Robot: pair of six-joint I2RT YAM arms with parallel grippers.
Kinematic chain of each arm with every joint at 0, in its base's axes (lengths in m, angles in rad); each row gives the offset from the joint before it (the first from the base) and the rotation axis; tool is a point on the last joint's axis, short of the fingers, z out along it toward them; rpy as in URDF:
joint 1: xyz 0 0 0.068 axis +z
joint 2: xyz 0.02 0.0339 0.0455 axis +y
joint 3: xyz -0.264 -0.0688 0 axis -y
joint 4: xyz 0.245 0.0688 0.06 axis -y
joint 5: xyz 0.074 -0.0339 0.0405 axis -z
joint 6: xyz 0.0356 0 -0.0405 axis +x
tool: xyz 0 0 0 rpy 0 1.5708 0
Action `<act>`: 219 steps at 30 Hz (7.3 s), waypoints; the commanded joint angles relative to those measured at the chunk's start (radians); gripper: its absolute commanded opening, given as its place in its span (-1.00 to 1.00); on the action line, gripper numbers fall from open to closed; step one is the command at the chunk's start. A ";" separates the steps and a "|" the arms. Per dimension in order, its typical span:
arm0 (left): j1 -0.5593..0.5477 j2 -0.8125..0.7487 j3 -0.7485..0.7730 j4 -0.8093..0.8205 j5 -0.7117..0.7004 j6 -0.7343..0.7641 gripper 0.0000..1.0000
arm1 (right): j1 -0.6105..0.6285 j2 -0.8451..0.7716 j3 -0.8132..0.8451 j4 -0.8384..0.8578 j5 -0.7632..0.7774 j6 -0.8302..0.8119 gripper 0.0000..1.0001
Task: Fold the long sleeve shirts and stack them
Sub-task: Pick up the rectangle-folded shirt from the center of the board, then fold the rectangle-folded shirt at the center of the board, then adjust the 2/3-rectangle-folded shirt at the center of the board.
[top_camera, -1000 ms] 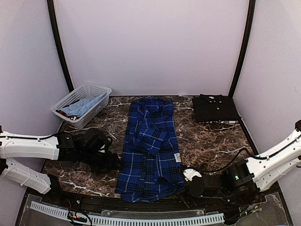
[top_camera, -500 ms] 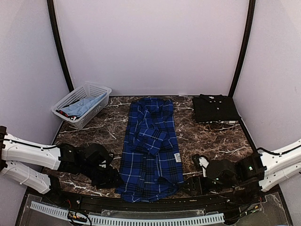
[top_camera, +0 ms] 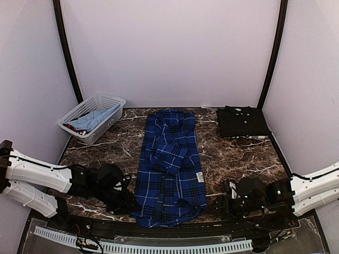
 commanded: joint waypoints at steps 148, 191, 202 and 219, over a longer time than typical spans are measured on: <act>0.403 0.237 0.386 -0.192 -0.126 0.338 -0.46 | -0.433 1.411 1.677 -0.445 0.110 -1.095 0.15; 0.577 0.590 0.868 -0.208 -0.011 0.649 -0.03 | -0.792 0.975 0.765 0.177 -0.471 -0.771 -0.04; 0.471 0.510 0.845 -0.154 0.054 0.598 -0.03 | -0.792 1.026 0.892 0.173 -0.535 -0.845 -0.67; 0.200 0.805 0.945 0.063 0.159 0.461 -0.21 | -0.792 1.166 1.002 0.194 -0.468 -0.864 -1.00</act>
